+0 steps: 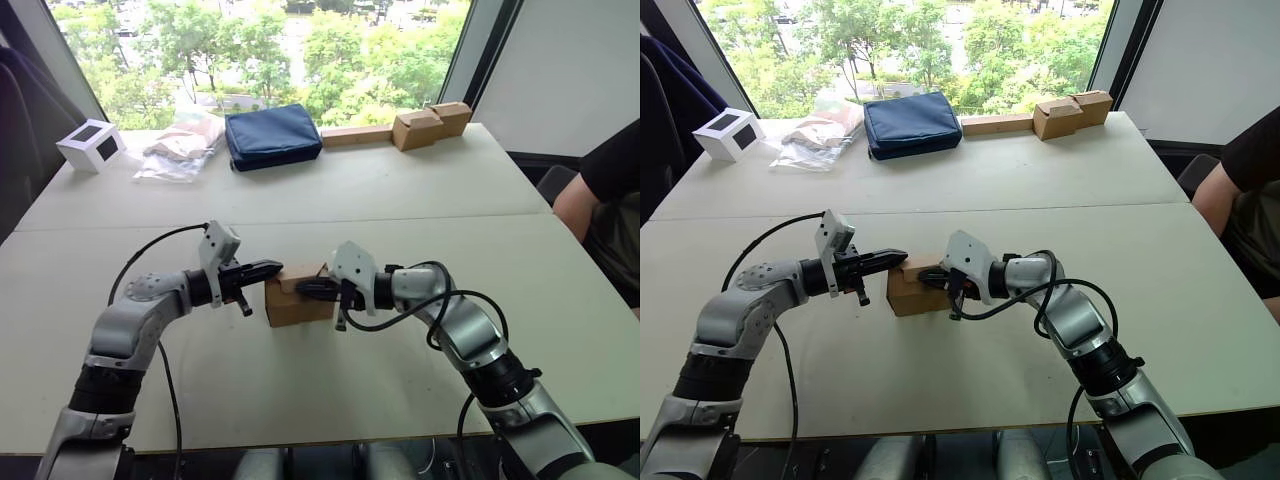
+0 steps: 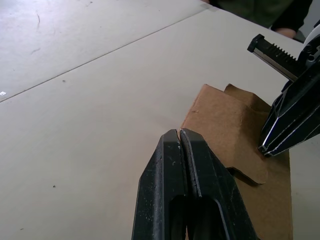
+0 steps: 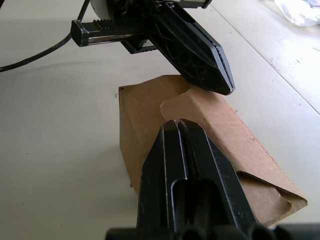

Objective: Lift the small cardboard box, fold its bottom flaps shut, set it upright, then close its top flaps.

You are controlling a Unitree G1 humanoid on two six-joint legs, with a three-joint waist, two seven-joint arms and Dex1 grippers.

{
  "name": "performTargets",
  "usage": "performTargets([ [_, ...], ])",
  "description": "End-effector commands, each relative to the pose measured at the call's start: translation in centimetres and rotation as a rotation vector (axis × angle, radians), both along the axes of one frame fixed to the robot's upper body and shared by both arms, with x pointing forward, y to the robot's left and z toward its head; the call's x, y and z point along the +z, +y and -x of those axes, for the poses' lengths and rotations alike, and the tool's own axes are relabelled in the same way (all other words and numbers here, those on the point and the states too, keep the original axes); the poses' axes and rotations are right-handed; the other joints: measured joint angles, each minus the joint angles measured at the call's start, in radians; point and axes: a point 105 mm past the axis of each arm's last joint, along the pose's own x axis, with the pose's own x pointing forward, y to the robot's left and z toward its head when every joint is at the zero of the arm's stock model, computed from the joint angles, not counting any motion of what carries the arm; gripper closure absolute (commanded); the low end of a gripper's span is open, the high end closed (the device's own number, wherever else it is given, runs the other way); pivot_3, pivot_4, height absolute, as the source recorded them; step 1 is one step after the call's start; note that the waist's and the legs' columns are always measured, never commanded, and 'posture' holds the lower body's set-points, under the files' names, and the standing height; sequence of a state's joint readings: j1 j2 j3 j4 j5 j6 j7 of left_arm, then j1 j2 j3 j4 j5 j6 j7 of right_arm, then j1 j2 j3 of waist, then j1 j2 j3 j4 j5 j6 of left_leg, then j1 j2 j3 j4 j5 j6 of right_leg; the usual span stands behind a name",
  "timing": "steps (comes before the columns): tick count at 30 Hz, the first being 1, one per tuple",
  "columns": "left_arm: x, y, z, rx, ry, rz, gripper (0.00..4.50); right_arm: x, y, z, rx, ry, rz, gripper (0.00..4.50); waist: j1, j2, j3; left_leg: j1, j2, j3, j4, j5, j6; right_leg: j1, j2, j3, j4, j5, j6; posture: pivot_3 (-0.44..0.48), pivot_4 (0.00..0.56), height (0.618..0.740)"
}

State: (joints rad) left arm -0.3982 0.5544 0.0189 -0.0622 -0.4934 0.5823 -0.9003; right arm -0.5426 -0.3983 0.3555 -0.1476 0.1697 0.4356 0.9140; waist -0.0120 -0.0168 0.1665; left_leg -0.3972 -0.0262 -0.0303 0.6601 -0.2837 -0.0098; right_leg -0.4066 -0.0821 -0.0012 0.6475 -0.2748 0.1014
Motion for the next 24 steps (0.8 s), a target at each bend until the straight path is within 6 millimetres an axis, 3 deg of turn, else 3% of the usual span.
performTargets([
  [1,1.3,-0.1,0.0,-0.003,-0.039,0.025,4.47,0.8,0.4,0.2,0.033,-0.051,0.004,4.50,0.000,0.000,0.000,0.000,0.000,0.000,0.000,0.000,0.000,0.000,0.000,0.000,0.000,0.000,0.000,0.000,0.150,0.737],
  [8,1.7,-0.4,-0.2,-0.003,-0.041,0.032,4.47,0.6,0.4,0.3,0.050,-0.062,0.029,4.50,0.000,0.000,0.000,0.000,0.000,0.000,0.000,0.000,0.000,0.000,0.000,0.000,0.000,0.000,0.000,0.000,0.150,0.737],
  [19,2.1,-0.7,0.2,-0.009,-0.032,0.037,4.47,-0.1,0.0,-1.6,-0.027,-0.140,0.087,4.50,0.000,0.000,0.000,0.000,0.000,0.000,0.000,0.000,0.000,0.000,0.000,0.000,0.000,0.000,0.000,0.000,0.150,0.737],
  [24,1.9,-0.6,0.2,-0.007,-0.029,0.033,4.47,0.0,0.1,-1.5,-0.020,-0.139,0.078,4.50,0.000,0.000,0.000,0.000,0.000,0.000,0.000,0.000,-0.001,0.000,0.000,0.000,0.000,0.000,0.000,0.000,0.150,0.737],
])
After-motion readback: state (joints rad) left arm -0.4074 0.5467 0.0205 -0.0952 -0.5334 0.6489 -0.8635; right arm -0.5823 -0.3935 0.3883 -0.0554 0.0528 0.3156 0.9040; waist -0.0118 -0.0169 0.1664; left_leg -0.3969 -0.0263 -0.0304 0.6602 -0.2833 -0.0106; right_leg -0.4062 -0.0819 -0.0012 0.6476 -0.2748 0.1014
